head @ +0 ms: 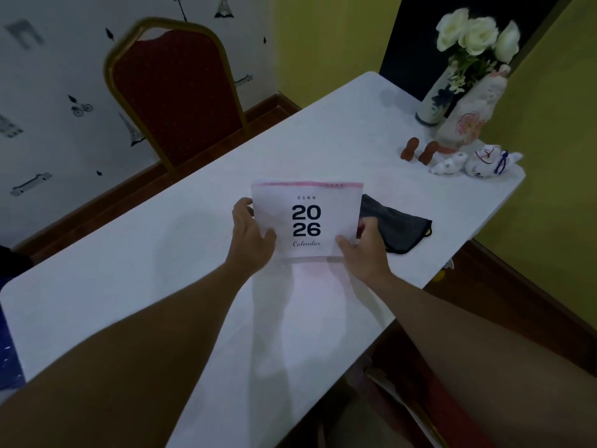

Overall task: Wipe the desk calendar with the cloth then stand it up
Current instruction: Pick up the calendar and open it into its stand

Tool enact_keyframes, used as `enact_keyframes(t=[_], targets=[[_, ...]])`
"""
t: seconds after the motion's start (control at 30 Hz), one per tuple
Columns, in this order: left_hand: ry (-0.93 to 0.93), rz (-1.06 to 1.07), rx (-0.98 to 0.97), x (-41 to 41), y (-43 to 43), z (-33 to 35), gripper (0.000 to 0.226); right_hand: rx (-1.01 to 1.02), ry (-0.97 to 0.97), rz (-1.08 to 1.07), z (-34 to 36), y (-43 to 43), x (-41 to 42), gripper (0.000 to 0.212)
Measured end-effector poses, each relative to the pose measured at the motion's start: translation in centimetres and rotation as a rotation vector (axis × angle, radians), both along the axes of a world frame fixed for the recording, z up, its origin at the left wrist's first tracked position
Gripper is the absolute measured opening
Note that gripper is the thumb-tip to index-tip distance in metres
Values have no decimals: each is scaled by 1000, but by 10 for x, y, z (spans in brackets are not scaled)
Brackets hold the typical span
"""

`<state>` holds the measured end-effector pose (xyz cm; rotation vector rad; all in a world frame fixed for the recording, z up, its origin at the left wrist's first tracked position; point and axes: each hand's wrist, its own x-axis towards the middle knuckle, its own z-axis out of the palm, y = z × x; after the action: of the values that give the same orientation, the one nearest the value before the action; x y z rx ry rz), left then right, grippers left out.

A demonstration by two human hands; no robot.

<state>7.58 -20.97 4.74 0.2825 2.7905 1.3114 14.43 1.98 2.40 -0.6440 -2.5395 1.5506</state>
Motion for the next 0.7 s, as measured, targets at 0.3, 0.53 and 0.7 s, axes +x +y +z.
enact_keyframes(t=[0.3, 0.53, 0.7], targets=[[-195, -61, 104, 14, -5, -13, 43, 13, -4, 135, -20, 8, 23, 34], [-334, -49, 25, 13, -12, -22, 47, 9, -1, 213, -19, 7, 26, 32], [-497, -84, -11, 9, -18, -28, 50, 54, -146, 226, -20, 10, 27, 45]])
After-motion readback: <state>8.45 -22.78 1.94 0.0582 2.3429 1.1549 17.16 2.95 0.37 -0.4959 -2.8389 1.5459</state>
